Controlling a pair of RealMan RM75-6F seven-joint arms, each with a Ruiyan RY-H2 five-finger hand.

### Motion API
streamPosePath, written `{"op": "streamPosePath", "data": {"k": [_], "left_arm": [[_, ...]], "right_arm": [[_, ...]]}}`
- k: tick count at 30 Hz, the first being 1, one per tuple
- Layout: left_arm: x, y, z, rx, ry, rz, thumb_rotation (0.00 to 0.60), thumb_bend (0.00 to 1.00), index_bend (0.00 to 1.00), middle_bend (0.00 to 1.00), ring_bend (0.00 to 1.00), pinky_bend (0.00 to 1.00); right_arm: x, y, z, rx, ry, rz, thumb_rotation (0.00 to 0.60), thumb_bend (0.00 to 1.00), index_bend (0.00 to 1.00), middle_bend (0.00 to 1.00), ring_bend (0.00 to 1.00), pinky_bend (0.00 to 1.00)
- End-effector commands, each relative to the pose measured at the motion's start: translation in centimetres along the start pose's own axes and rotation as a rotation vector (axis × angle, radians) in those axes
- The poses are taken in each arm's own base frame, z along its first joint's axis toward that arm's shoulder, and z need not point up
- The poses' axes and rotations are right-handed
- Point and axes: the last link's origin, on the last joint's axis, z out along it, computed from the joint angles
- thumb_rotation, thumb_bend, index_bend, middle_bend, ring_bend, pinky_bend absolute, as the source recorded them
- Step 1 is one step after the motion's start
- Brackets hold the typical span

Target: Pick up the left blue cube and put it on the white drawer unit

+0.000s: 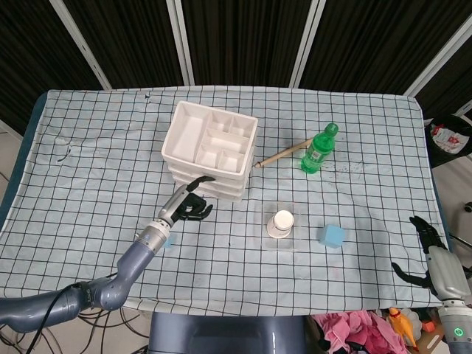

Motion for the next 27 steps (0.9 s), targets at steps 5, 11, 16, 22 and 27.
{"op": "streamPosePath", "data": {"k": [5, 11, 16, 22, 27], "left_arm": [[0.0, 0.0, 0.0, -0.001, -0.003, 0.002, 0.6, 0.44, 0.16, 0.93, 0.88, 0.82], [-0.1, -0.1, -0.2, 0.001, -0.01, 0.0, 0.6, 0.44, 0.17, 0.93, 0.88, 0.82], [-0.2, -0.1, -0.4, 0.0, -0.018, 0.003, 0.6, 0.44, 0.19, 0.93, 0.88, 0.82], [-0.4, -0.1, -0.7, 0.0, -0.029, 0.008, 0.6, 0.44, 0.19, 0.93, 0.88, 0.82], [-0.5, -0.3, -1.2, 0.0, -0.039, 0.016, 0.6, 0.44, 0.2, 0.93, 0.88, 0.82]], "right_arm": [[0.0, 0.0, 0.0, 0.0, 0.0, 0.0, 0.6, 0.22, 0.06, 0.0, 0.0, 0.19], [0.0, 0.0, 0.0, 0.0, 0.0, -0.001, 0.6, 0.22, 0.06, 0.0, 0.0, 0.19], [0.0, 0.0, 0.0, 0.001, 0.0, 0.0, 0.6, 0.22, 0.06, 0.0, 0.0, 0.19], [0.0, 0.0, -0.1, 0.001, 0.001, 0.001, 0.6, 0.22, 0.06, 0.0, 0.0, 0.19], [0.0, -0.1, -0.1, 0.002, 0.001, 0.001, 0.6, 0.22, 0.06, 0.0, 0.0, 0.19]]}}
